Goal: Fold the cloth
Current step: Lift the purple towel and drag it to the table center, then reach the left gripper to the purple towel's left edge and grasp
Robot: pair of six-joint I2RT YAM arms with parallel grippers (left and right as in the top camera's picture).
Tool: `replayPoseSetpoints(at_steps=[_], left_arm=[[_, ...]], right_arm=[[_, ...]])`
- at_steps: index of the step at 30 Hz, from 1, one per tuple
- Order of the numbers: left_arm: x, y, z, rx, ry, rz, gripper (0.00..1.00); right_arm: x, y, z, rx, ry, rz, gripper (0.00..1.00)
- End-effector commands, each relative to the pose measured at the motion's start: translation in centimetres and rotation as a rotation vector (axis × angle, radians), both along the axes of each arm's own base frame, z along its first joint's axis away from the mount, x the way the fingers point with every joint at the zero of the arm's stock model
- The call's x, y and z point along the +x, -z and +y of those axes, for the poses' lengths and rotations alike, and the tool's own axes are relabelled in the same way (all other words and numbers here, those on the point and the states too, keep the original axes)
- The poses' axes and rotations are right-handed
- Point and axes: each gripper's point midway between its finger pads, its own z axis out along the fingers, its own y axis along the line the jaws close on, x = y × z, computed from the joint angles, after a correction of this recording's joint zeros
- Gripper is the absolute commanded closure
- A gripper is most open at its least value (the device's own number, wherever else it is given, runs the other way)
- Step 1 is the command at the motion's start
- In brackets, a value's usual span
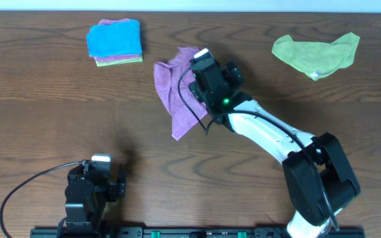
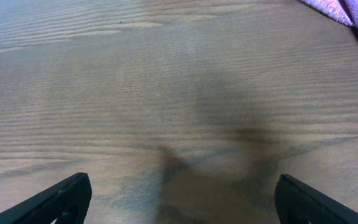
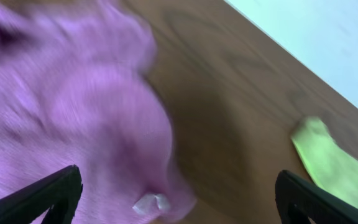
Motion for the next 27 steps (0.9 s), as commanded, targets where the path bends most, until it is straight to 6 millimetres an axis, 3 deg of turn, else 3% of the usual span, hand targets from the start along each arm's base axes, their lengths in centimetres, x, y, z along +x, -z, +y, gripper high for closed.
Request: replayPoseSetpoints(at_steps=[1, 5, 8, 10, 13, 19, 24, 27], left_arm=[[-0.1, 0.5, 0.0, -0.005, -0.008, 0.011, 0.05], [-0.1, 0.5, 0.0, -0.005, -0.008, 0.011, 0.05], [-0.1, 0.5, 0.1, -0.004, -0.008, 0.011, 0.05], [-0.1, 0.5, -0.2, -0.016, 0.005, 0.010, 0.05], [0.1, 0.1, -1.8, -0.110, 0.047, -0.003, 0.05], [-0.3, -2.6, -7.1, -0.363, 0.264, -0.041, 0.05], [-0.5, -5.8, -7.6, -0.514, 0.207, -0.019, 0.05], [0.0, -8.4, -7.7, -0.544, 0.189, 0.013, 0.05]], right_arm=[[0.0, -4.8, -0.6, -0.042, 0.078, -0.111, 0.01], [-2.9, -5.7, 1.3, 0.091, 0.025, -0.027, 0.01], [-5.4, -5.4, 2.6, 0.224, -0.025, 0.099, 0.01], [-6.2, -4.6, 2.3, 0.261, -0.028, 0.173, 0.01], [-5.3, -3.1, 1.0, 0.287, -0.006, 0.214, 0.01], [-2.8, -0.9, -0.3, 0.444, -0.106, 0.319, 0.01], [-1.1, 0.6, -3.6, 0.566, -0.070, 0.371, 0.01], [-0.7, 1.3, -4.3, 0.625, -0.074, 0.400, 0.01]])
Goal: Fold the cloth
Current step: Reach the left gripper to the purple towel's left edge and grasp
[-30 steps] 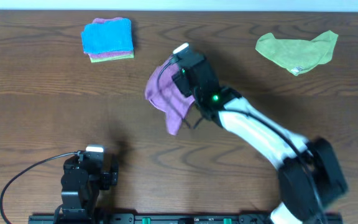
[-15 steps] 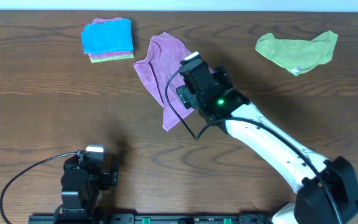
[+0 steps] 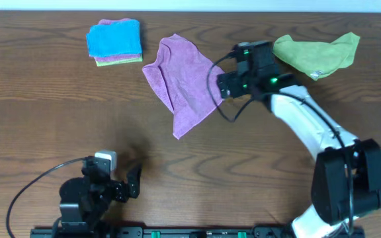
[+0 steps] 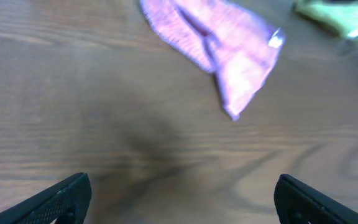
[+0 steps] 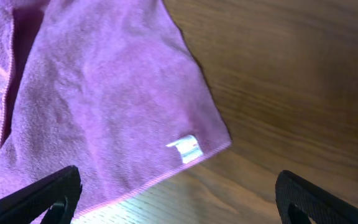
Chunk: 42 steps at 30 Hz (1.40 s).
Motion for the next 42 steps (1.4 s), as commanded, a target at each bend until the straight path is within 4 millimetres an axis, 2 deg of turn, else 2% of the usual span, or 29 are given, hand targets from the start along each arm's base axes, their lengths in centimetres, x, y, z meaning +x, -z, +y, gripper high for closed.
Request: replayPoseSetpoints(at_steps=[1, 5, 8, 11, 13, 17, 21, 23, 27, 32, 42], left_arm=[[0.4, -4.0, -1.1, -0.104, 0.016, 0.037, 0.05], [2.0, -6.5, -2.4, -0.181, 0.044, 0.185, 0.05], [3.6, -8.3, -4.3, -0.256, 0.137, 0.290, 0.05], [6.0, -8.7, -5.2, -0.311, 0.161, 0.349, 0.05], [7.1, -7.7, -5.6, -0.394, 0.122, 0.443, 0.05], [9.0, -4.4, -5.7, -0.602, -0.107, 0.710, 0.05], [9.6, -1.3, -6.4, -0.669, -0.197, 0.886, 0.05], [10.0, 0.0, -7.3, -0.683, -0.167, 0.935, 0.05], [11.3, 2.2, -8.9, -0.733, -0.170, 1.014, 0.05], [12.7, 4.9, -10.0, -0.754, -0.189, 1.057, 0.05], [14.2, 8.0, -12.8, -0.799, -0.205, 1.111, 0.05]], right_arm=[[-0.1, 0.6, 1.0, 0.117, -0.070, 0.044, 0.01], [-0.1, 2.2, 0.9, 0.141, -0.066, 0.081, 0.01], [0.0, 3.4, 1.0, 0.155, -0.051, 0.113, 0.01], [0.0, 3.8, 1.3, 0.173, -0.050, 0.123, 0.01], [0.1, 3.8, 1.3, 0.181, -0.041, 0.125, 0.01], [0.2, 3.7, 1.2, 0.183, -0.037, 0.121, 0.01], [0.4, 3.6, 1.2, 0.184, -0.036, 0.113, 0.02], [0.5, 3.6, 1.1, 0.185, -0.035, 0.109, 0.03], [0.5, 3.6, 1.0, 0.185, -0.032, 0.109, 0.03], [0.5, 3.6, 1.0, 0.186, -0.031, 0.109, 0.04], [0.6, 3.5, 1.0, 0.194, -0.019, 0.110, 0.04]])
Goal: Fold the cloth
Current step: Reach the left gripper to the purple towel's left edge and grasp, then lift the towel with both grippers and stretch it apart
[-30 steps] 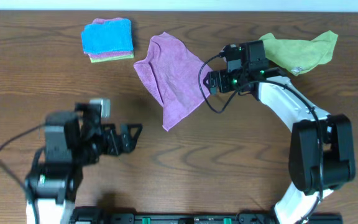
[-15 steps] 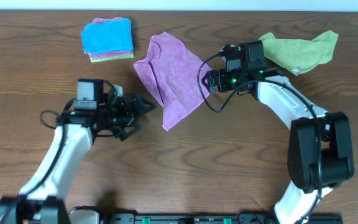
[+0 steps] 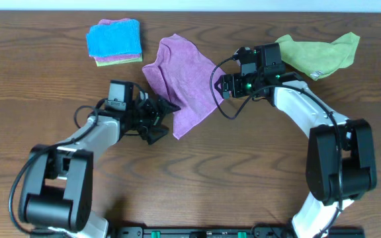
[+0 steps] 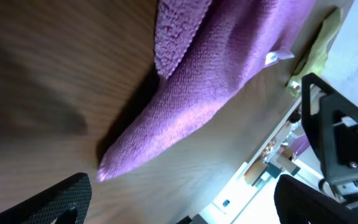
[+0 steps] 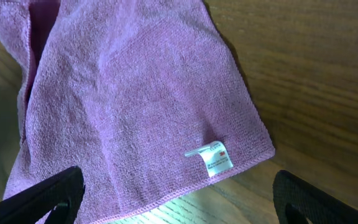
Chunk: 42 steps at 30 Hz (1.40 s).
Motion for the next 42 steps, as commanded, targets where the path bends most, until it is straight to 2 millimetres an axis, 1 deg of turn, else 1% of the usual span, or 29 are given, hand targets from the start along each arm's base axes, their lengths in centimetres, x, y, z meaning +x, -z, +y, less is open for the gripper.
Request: replayPoseSetpoints(at_steps=[1, 6, 10, 11, 12, 14, 17, 18, 19, 22, 23, 24, 25, 27, 30, 34, 42], left_arm=[[0.0, 0.7, -1.1, -0.025, -0.014, 0.059, 0.05], [-0.4, 2.5, -1.6, -0.021, -0.011, 0.111, 0.05], [-0.3, 2.9, -1.7, -0.020, -0.014, 0.114, 0.04], [-0.2, 2.9, -1.7, -0.021, -0.015, 0.112, 0.03], [-0.1, 3.0, -1.8, -0.018, -0.015, 0.106, 0.00], [0.0, 3.1, -1.9, -0.004, -0.017, 0.096, 0.17], [0.0, 3.4, -2.2, 0.022, -0.015, 0.079, 0.25], [-0.1, 3.5, -2.4, 0.032, -0.011, 0.076, 0.30], [-0.2, 3.6, -2.6, 0.038, -0.008, 0.074, 0.43], [-0.4, 3.8, -3.1, 0.057, 0.011, 0.059, 0.65], [-0.4, 3.8, -3.2, 0.060, 0.021, 0.048, 0.75], [-0.4, 3.7, -3.2, 0.062, 0.031, 0.036, 0.91], [-0.4, 3.7, -3.2, 0.064, 0.041, 0.026, 0.94], [-0.5, 3.6, -3.3, 0.057, 0.060, 0.013, 0.94], [-0.6, 2.8, -3.7, 0.008, 0.102, -0.016, 0.94], [-0.7, 1.8, -3.7, -0.037, 0.135, -0.041, 0.94], [-1.1, 0.8, -4.2, -0.086, 0.172, -0.056, 0.94]], right_arm=[[0.3, -0.2, -0.3, 0.021, 0.020, 0.006, 0.04], [0.4, -0.2, -0.4, 0.021, 0.023, 0.006, 0.04], [0.3, -0.2, -0.5, 0.021, 0.025, 0.009, 0.04], [0.3, -0.2, -0.5, 0.021, 0.025, 0.009, 0.04], [0.3, -0.2, -0.5, 0.020, 0.025, 0.009, 0.04], [0.3, -0.2, -0.5, 0.021, 0.025, 0.009, 0.04], [0.3, -0.2, -0.5, 0.021, 0.025, 0.009, 0.04], [0.3, -0.2, -0.5, 0.021, 0.025, 0.009, 0.04], [0.3, -0.2, -0.5, 0.021, 0.025, 0.009, 0.04], [0.2, -0.1, -0.5, 0.019, 0.025, 0.016, 0.04], [0.1, 0.0, -0.6, 0.018, 0.025, 0.019, 0.04], [0.1, 0.0, -0.6, 0.018, 0.025, 0.021, 0.04], [0.0, 0.0, -0.6, 0.017, 0.025, 0.024, 0.04], [0.1, 0.1, -0.7, 0.011, 0.030, 0.024, 0.04], [0.3, 0.4, -1.4, -0.025, 0.053, 0.019, 0.04], [0.7, 1.2, -1.6, -0.036, 0.062, 0.020, 0.04], [0.9, 4.5, -1.6, -0.029, 0.089, 0.074, 0.09]])
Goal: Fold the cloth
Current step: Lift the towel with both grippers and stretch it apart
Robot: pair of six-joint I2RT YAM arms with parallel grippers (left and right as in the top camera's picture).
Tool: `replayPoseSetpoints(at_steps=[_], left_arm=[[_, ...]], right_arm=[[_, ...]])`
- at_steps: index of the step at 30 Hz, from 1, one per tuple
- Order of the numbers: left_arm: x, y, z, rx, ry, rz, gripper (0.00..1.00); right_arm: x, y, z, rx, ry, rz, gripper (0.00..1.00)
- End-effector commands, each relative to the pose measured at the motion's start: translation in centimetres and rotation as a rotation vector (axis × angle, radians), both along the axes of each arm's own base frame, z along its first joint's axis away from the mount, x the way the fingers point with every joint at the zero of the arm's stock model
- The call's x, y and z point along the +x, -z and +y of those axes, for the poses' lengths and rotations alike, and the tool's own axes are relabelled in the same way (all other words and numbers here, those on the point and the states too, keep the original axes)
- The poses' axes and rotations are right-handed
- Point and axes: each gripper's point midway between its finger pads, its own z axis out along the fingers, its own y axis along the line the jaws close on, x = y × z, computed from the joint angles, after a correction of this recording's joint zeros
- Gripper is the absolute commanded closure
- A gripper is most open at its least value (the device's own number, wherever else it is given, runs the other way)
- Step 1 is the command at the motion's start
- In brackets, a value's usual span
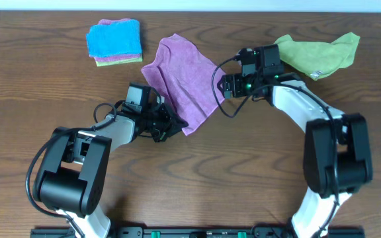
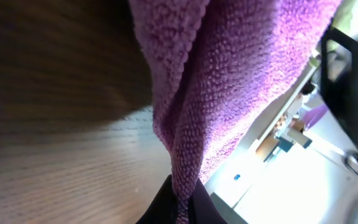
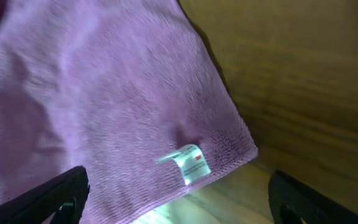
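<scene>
The purple cloth (image 1: 180,73) lies partly spread at the back middle of the table, with a fold along its left side. My left gripper (image 1: 179,123) is shut on the cloth's lower corner; in the left wrist view the purple cloth (image 2: 241,74) runs down into the pinched left gripper (image 2: 182,202). My right gripper (image 1: 222,86) is open at the cloth's right corner. In the right wrist view the purple cloth (image 3: 104,93) and its white label (image 3: 188,163) lie just ahead of the open right gripper (image 3: 179,190).
A stack of folded cloths (image 1: 114,41), blue on top, sits at the back left. A crumpled green cloth (image 1: 316,53) lies at the back right, just beyond my right arm. The table (image 1: 243,178) is dark wood.
My left gripper, open beside the cloth's lower corner before, is now shut on that corner, which sits a little further right. My right gripper is slightly closer to the labelled corner.
First my right gripper was over the bunched purple cloth and my left arm rested at the front edge. Then the cloth lay more spread, the right gripper open to its right. Later the left gripper was open at the lower corner; now it grips it.
</scene>
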Motion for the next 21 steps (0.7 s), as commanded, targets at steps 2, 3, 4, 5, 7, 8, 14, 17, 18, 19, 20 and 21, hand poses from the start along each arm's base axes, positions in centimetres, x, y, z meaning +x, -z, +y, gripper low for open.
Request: replayPoseSetpoints(at_steps=[2, 3, 4, 5, 7, 8, 14, 17, 18, 19, 20, 21], left_arm=[[-0.2, -1.2, -0.5, -0.049, 0.047, -0.032, 0.94], [-0.2, -1.2, -0.5, -0.050, 0.048, -0.032, 0.94], [-0.2, -1.2, -0.6, -0.052, 0.049, -0.031, 0.94], [-0.2, -1.3, -0.6, -0.055, 0.051, -0.030, 0.94], [-0.2, -1.3, -0.6, -0.056, 0.052, -0.030, 0.94], [-0.3, -1.3, -0.6, -0.057, 0.052, -0.030, 0.94], [-0.5, -1.6, -0.9, -0.081, 0.071, -0.029, 0.94], [-0.7, -1.8, -1.0, -0.092, 0.078, -0.027, 0.94], [-0.7, -1.8, -1.0, -0.093, 0.078, -0.027, 0.94], [-0.7, -1.8, -1.0, -0.093, 0.078, -0.027, 0.94], [-0.7, -1.8, -1.0, -0.093, 0.078, -0.027, 0.94], [-0.7, -1.8, -1.0, -0.093, 0.078, -0.027, 0.94]], right_arm=[[0.2, 1.9, -0.6, 0.001, 0.039, 0.041, 0.09], [0.2, 2.2, -0.6, 0.000, 0.039, 0.043, 0.10], [0.3, 2.2, -0.5, 0.003, 0.042, 0.041, 0.11], [0.5, 2.3, -0.5, 0.005, 0.045, 0.038, 0.14], [0.7, 2.1, -0.5, 0.011, 0.051, 0.027, 0.19], [0.9, 2.0, -0.4, 0.014, 0.053, 0.021, 0.22], [1.6, 1.8, -0.3, 0.024, 0.059, -0.008, 0.22], [1.7, 2.6, -0.3, 0.029, 0.070, 0.001, 0.21], [1.7, 2.8, -0.3, 0.030, 0.072, 0.007, 0.21], [1.6, 3.3, -0.3, 0.032, 0.079, 0.020, 0.21], [1.4, 3.7, -0.2, 0.035, 0.076, 0.031, 0.21], [1.2, 4.1, -0.1, 0.039, 0.072, 0.043, 0.22]])
